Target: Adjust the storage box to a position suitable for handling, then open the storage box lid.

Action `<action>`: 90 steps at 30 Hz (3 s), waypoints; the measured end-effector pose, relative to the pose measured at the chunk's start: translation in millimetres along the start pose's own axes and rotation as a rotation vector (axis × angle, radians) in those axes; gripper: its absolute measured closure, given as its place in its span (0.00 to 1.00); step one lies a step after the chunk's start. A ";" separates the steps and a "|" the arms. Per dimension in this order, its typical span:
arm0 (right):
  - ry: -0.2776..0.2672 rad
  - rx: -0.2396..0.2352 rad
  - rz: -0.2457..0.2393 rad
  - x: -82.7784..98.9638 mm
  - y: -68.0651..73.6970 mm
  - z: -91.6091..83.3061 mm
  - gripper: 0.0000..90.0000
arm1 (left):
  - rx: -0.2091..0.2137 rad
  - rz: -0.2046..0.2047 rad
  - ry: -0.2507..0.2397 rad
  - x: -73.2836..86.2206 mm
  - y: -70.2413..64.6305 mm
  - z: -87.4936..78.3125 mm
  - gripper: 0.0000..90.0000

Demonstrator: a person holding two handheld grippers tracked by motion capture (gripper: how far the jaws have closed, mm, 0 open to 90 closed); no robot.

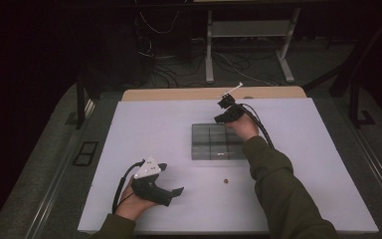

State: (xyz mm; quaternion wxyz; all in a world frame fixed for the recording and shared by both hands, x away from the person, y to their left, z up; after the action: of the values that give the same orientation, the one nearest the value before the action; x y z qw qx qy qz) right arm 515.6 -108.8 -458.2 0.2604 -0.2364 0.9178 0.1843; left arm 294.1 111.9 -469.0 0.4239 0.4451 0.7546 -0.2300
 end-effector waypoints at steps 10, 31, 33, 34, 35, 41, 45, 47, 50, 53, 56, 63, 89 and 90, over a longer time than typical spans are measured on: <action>-0.004 -0.007 -0.023 7.3 3.4 -7.1 0.99 | -0.003 0.004 0.001 0.1 0.4 0.0 0.00; 0.011 -0.033 -0.074 22.1 14.2 -15.6 0.99 | -0.004 0.003 0.008 0.8 -0.3 0.6 0.00; 0.012 -0.034 -0.080 23.3 15.4 -16.4 0.99 | -0.005 0.004 0.007 0.9 0.0 0.6 0.00; 0.012 -0.033 -0.081 24.1 15.8 -16.8 0.99 | -0.005 0.004 0.007 0.9 0.0 0.6 0.00; 0.012 -0.033 -0.082 24.8 16.2 -17.2 0.99 | -0.003 0.000 0.009 1.0 -0.4 0.6 0.00; 0.014 -0.044 -0.096 28.3 19.1 -19.0 0.99 | -0.004 0.006 0.010 1.1 -0.1 0.5 0.00; 0.016 -0.049 -0.108 29.5 20.8 -19.5 0.99 | -0.003 0.000 0.010 1.2 -0.5 0.6 0.00; 0.019 -0.050 -0.108 30.2 21.7 -19.9 0.99 | -0.002 0.000 0.009 1.3 -0.4 0.6 0.00; 0.018 -0.053 -0.107 31.2 22.3 -20.4 0.99 | -0.002 0.001 0.007 1.3 -0.2 0.5 0.00; -0.006 -0.064 -0.100 30.9 22.2 -22.5 0.97 | 0.001 0.002 0.005 1.5 0.4 0.0 0.00; -0.068 -0.091 -0.074 28.3 21.9 -29.8 0.88 | 0.001 -0.007 -0.002 1.8 0.5 -0.2 0.00; -0.155 -0.145 -0.062 37.7 21.1 -47.0 0.67 | 0.002 -0.009 0.004 2.9 0.7 -0.2 0.00; -0.285 -0.247 -0.108 111.2 32.1 -107.7 0.35 | -0.010 0.014 0.031 4.4 -2.0 1.2 0.00; -0.287 -0.253 -0.111 113.4 33.7 -109.2 0.35 | -0.009 0.013 0.030 4.4 -1.9 1.2 0.00</action>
State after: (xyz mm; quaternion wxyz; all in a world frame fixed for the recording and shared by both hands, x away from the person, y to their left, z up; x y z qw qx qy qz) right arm 369.8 -169.8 -428.1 0.3664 -0.2887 0.8264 0.3153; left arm 291.8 112.2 -473.4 0.4160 0.4516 0.7590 -0.2169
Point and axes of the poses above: each handheld gripper's, and its own axes: z roughly forward along the jaws, x roughly out of its underside, y roughly to its left, the point moved 6 cm from there along z, roughly forward along the jaws, and after that the axes turned 9 degrees about z, right-handed, at the moved point
